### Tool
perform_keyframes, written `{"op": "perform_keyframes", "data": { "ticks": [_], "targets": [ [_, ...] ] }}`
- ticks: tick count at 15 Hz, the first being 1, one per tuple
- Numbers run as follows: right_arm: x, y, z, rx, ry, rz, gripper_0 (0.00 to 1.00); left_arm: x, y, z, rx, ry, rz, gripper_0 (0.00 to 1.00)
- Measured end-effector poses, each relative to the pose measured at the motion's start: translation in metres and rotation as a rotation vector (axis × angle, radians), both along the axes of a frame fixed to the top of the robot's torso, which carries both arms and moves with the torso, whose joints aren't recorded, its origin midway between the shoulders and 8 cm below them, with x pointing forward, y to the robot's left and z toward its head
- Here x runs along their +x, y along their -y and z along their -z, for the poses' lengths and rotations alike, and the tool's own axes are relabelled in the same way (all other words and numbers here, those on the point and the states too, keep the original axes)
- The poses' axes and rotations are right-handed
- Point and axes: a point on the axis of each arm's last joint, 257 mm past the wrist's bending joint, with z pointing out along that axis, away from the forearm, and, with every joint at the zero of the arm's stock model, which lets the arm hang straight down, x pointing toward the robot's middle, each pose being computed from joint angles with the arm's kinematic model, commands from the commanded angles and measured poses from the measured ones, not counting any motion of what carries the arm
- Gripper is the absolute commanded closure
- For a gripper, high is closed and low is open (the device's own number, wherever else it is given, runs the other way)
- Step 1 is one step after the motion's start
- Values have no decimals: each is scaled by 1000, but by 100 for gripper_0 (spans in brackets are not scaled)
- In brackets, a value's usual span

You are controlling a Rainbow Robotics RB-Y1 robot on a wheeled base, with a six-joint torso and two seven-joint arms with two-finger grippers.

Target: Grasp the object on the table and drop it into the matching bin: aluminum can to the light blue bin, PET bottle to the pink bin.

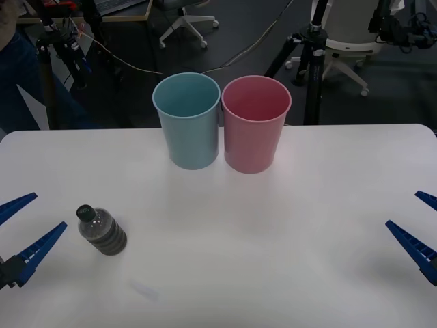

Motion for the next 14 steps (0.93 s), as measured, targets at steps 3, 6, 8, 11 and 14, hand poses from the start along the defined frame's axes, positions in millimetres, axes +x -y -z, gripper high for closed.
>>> {"op": "perform_keyframes", "data": {
  "ticks": [3, 6, 8, 11, 14],
  "targets": [
    [0, 0, 0, 0, 0, 0, 0, 1, 2, 5, -10, -6, -5, 0],
    [0, 0, 0, 0, 0, 0, 0, -3, 2, 6, -15, -11, -3, 0],
    [0, 0, 0, 0, 0, 0, 0, -8, 0, 9, -12, -14, -9, 0],
    [0, 0, 0, 0, 0, 0, 0, -15, -7, 14, 17, -3, -24, 0],
    [0, 0, 0, 0, 0, 0, 0, -16, -14, 26, 82, 44, -52, 0]
  ]
}}
